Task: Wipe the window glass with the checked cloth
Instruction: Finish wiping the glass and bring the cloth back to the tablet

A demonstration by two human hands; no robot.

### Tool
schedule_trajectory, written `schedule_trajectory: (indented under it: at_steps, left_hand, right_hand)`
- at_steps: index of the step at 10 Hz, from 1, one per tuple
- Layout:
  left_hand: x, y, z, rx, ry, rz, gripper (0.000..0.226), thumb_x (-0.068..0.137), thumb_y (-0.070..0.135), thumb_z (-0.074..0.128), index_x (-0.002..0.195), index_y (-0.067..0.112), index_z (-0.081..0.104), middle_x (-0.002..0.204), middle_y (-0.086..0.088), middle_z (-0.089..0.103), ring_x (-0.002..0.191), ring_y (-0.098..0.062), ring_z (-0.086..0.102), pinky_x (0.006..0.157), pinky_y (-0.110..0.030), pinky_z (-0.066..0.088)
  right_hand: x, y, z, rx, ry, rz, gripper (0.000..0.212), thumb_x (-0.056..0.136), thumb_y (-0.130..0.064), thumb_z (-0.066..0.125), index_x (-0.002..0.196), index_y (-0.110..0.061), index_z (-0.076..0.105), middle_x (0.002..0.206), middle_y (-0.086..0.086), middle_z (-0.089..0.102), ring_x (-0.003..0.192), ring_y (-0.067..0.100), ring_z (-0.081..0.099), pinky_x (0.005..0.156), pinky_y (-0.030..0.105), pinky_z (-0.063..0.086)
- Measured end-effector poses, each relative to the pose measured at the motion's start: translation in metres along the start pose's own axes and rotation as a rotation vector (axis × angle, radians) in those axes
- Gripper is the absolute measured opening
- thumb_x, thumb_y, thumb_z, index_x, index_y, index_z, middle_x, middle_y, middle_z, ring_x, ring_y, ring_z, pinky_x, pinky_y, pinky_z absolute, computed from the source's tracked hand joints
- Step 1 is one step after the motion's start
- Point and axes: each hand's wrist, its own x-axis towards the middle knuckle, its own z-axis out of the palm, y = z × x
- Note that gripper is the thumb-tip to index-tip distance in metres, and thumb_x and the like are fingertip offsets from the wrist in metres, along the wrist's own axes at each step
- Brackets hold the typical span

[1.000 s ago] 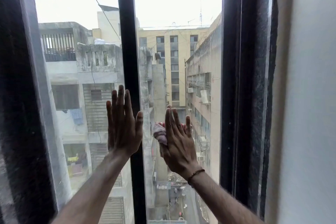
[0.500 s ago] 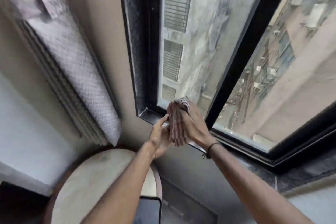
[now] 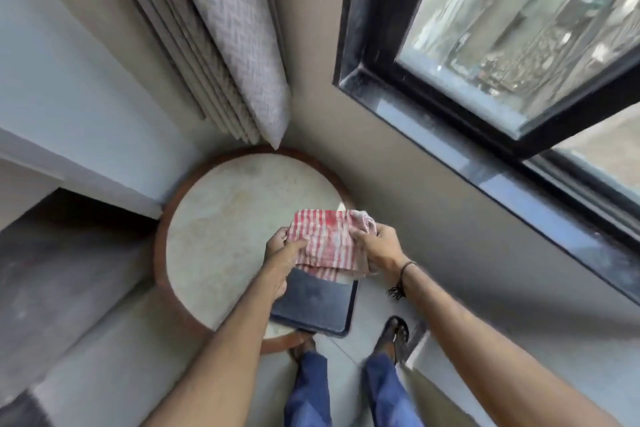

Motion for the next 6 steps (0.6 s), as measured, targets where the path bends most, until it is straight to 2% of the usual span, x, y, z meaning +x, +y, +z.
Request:
schedule_trajectory:
  at_steps: [1,2,3,4,5,6]
  left_hand:
    - [0.052,-0.098,0.003,0.176,0.010,-0.145,0.026,0.095,0.002,0.058,0.118,0.013,0.066,0.101,-0.004,0.072,0.082,-0.011,0.065,0.057,-0.015,0.051]
    - [0.085,-0.153,0.007,0.261,0.021,-0.235,0.024,0.094,0.003,0.057,0.113,0.015,0.065,0.108,-0.010,0.074,0.083,-0.016,0.065,0.062,-0.023,0.052]
    - [0.124,-0.187,0.009,0.409,0.102,-0.226,0.026,0.093,0.008,0.057,0.117,0.014,0.064,0.118,-0.015,0.074,0.097,-0.028,0.068,0.081,-0.032,0.053]
    - [0.132,-0.176,0.005,0.474,0.146,-0.151,0.033,0.094,0.014,0.058,0.126,0.014,0.061,0.120,-0.012,0.072,0.103,-0.032,0.069,0.088,-0.038,0.056]
    - [0.139,-0.154,0.004,0.555,0.221,-0.021,0.027,0.097,0.018,0.057,0.124,0.015,0.057,0.116,-0.010,0.071,0.099,-0.033,0.068,0.091,-0.046,0.058]
    - [0.145,-0.143,0.007,0.543,0.233,0.000,0.024,0.098,0.013,0.057,0.122,0.012,0.058,0.114,-0.010,0.070,0.093,-0.028,0.065,0.081,-0.038,0.054]
  right_hand:
    - [0.034,0.098,0.039,-0.030,-0.032,0.289,0.007,0.099,-0.013,0.066,0.103,-0.012,0.071,0.092,0.007,0.075,0.064,0.017,0.066,0.037,0.020,0.047]
    - [0.059,0.157,0.059,-0.077,-0.025,0.363,0.012,0.098,-0.008,0.061,0.105,-0.011,0.070,0.089,0.006,0.071,0.062,0.015,0.061,0.038,0.018,0.044]
    - [0.089,0.185,0.090,-0.097,-0.014,0.319,0.020,0.097,-0.005,0.059,0.112,-0.013,0.070,0.098,0.006,0.070,0.083,0.022,0.067,0.075,0.036,0.063]
    - [0.091,0.167,0.096,-0.092,0.037,0.235,0.019,0.097,-0.007,0.061,0.112,-0.013,0.071,0.100,0.004,0.070,0.095,0.025,0.067,0.095,0.043,0.060]
    - [0.100,0.139,0.100,-0.150,0.068,0.087,0.019,0.094,-0.013,0.065,0.111,-0.016,0.073,0.101,0.001,0.073,0.098,0.024,0.069,0.096,0.041,0.059]
    - [0.114,0.122,0.100,-0.194,0.064,0.001,0.025,0.092,-0.013,0.069,0.116,-0.015,0.072,0.102,-0.001,0.071,0.097,0.020,0.066,0.098,0.037,0.058]
